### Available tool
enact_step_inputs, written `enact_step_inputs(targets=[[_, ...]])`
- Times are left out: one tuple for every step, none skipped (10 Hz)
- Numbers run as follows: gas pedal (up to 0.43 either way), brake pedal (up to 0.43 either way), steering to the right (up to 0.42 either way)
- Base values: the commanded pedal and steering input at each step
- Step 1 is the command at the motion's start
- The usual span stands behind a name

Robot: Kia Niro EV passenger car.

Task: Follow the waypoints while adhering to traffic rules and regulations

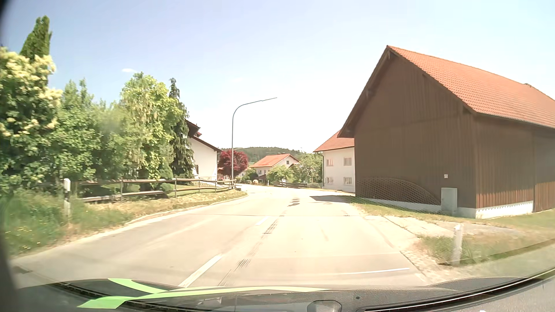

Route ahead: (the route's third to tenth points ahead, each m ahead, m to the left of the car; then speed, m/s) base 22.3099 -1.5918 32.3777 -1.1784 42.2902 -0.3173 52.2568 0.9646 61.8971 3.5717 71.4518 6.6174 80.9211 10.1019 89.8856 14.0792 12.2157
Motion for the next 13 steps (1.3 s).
enact_step_inputs(targets=[[0.11, 0.0, 0.014], [0.118, 0.0, 0.008], [0.118, 0.0, 0.008], [0.118, 0.0, 0.008], [0.118, 0.0, 0.008], [0.118, 0.0, 0.006], [0.118, 0.0, 0.001], [0.118, 0.0, 0.0], [0.11, 0.0, 0.0], [0.11, 0.0, -0.001], [0.11, 0.0, -0.004], [0.11, 0.0, -0.01], [0.13, 0.0, -0.017]])
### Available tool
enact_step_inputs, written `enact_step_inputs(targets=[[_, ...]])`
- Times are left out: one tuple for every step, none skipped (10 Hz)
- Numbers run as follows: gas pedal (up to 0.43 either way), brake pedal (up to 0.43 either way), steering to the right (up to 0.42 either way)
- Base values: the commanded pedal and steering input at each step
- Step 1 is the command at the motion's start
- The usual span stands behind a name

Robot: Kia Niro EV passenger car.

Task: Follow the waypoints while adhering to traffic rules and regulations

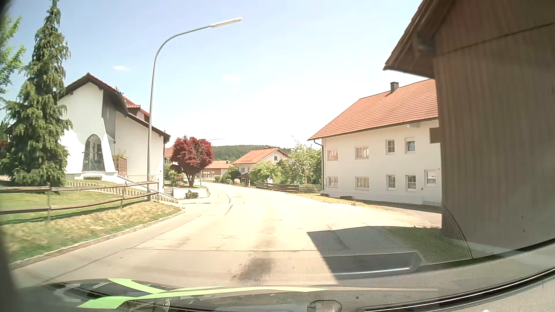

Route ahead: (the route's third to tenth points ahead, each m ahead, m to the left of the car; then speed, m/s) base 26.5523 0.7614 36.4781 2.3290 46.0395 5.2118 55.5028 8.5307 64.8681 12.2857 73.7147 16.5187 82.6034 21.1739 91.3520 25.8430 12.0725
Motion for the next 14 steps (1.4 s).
enact_step_inputs(targets=[[0.138, 0.0, -0.021], [0.15, 0.0, -0.023], [0.15, 0.0, -0.023], [0.15, 0.0, -0.024], [0.15, 0.0, -0.026], [0.15, 0.0, -0.03], [0.15, 0.0, -0.036], [0.15, 0.0, -0.037], [0.15, 0.0, -0.037], [0.15, 0.0, -0.036], [0.15, 0.0, -0.036], [0.15, 0.0, -0.036], [0.15, 0.0, -0.036], [0.15, 0.0, -0.036]])
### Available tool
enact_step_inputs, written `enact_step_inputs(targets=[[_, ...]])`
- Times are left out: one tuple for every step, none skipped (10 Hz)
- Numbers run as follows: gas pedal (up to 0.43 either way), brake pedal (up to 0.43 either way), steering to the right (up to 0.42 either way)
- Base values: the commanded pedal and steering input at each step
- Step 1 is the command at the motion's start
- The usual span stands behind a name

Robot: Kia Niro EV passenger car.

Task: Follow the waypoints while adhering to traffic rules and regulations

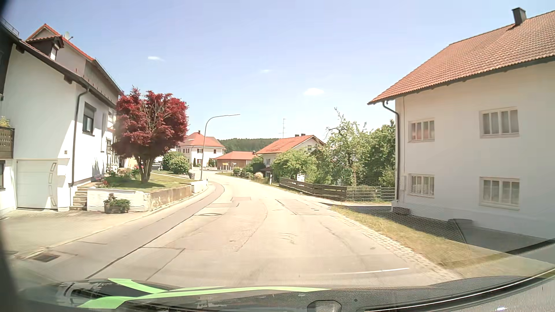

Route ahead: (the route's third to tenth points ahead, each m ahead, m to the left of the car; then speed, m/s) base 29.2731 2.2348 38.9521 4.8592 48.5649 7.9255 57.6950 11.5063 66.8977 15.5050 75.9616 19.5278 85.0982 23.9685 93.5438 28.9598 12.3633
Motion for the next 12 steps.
enact_step_inputs(targets=[[0.15, 0.0, -0.036], [0.15, 0.0, -0.036], [0.15, 0.0, -0.036], [0.15, 0.0, -0.036], [0.15, 0.0, -0.036], [0.15, 0.0, -0.036], [0.15, 0.0, -0.036], [0.15, 0.0, -0.036], [0.138, 0.0, -0.036], [0.138, 0.0, -0.036], [0.13, 0.0, -0.036], [0.118, 0.0, -0.035]])
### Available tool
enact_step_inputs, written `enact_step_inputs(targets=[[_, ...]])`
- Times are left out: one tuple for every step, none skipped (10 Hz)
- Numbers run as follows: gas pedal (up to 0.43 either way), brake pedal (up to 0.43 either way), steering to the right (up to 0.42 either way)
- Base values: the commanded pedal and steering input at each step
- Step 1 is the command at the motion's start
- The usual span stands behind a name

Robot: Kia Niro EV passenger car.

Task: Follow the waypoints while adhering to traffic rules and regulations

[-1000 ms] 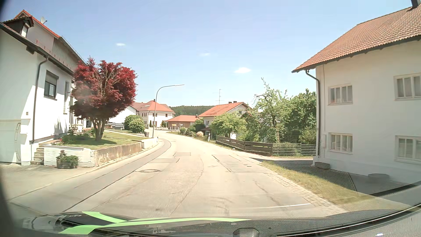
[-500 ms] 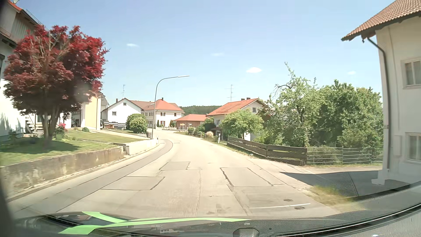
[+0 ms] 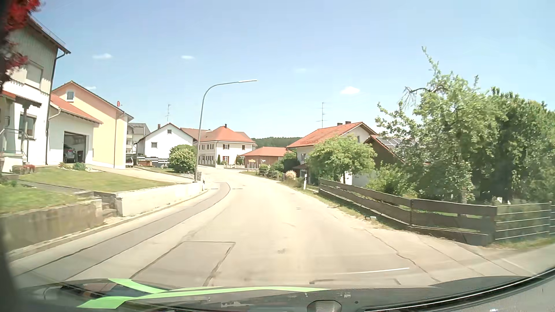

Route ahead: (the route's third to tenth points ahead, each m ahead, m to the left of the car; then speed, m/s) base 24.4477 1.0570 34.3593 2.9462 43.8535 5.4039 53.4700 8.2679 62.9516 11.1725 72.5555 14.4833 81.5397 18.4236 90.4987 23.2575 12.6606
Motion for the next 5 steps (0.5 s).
enact_step_inputs(targets=[[0.118, 0.0, -0.035], [0.11, 0.0, -0.035], [0.098, 0.0, -0.034], [0.098, 0.0, -0.03], [0.098, 0.0, -0.027]])
